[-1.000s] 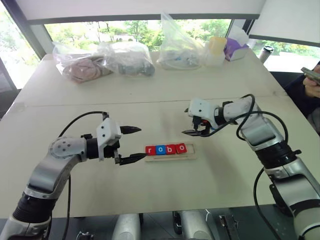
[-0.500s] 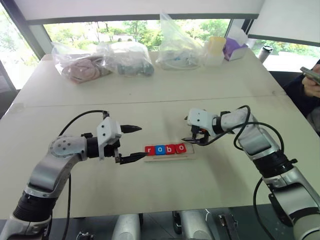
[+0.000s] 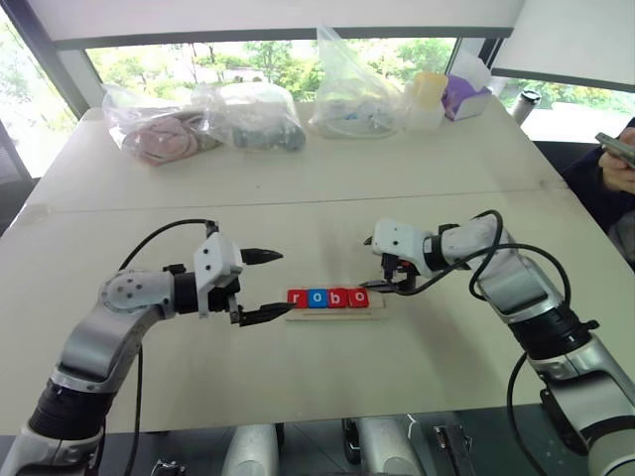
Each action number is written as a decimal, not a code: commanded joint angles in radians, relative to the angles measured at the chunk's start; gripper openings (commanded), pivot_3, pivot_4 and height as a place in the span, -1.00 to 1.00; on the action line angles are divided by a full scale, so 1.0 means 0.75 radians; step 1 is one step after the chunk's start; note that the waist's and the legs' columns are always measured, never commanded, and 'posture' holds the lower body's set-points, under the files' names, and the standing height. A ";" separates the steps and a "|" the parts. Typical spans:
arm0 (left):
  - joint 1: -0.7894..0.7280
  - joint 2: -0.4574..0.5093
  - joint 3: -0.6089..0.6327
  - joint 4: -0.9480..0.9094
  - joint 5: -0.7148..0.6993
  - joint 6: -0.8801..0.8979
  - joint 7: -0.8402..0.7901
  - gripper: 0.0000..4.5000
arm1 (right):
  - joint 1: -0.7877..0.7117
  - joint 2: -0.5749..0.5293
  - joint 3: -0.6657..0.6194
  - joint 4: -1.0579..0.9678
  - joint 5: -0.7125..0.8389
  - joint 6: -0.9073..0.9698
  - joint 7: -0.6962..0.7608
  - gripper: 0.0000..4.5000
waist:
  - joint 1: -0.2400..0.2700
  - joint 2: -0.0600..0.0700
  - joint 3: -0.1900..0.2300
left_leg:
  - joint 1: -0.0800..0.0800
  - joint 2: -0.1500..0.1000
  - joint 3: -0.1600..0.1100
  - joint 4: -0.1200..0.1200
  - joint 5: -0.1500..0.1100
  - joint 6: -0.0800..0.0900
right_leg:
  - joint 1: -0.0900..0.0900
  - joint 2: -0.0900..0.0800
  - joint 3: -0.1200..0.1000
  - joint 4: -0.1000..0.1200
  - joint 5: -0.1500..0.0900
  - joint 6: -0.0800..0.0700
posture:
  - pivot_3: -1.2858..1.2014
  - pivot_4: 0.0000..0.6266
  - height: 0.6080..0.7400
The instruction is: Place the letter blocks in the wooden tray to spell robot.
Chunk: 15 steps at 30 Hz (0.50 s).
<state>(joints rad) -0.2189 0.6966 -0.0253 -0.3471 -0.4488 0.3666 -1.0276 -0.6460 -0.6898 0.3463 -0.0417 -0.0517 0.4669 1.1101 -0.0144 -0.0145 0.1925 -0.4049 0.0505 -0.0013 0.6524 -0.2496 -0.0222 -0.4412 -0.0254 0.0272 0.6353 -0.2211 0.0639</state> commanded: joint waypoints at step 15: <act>-0.034 -0.012 -0.001 0.016 0.009 -0.022 -0.004 1.00 | -0.092 0.051 -0.222 0.115 -0.128 0.603 -0.496 0.96 | 0.001 0.000 0.000 | 0.000 0.000 0.000 -0.001 0.000 0.000 | 0.000 0.000 0.000 0.000 0.000 0.000 | 0.03 -0.52 1.00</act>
<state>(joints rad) -0.2411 0.6866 -0.0271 -0.3175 -0.4432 0.3647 -1.0299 -0.6946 -0.6621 0.2185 0.0745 -0.1358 0.8246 0.7884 -0.0137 -0.0146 0.1924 -0.4051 0.0504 -0.0014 0.6518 -0.2496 -0.0223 -0.4415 -0.0254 0.0273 0.6353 -0.2209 0.0641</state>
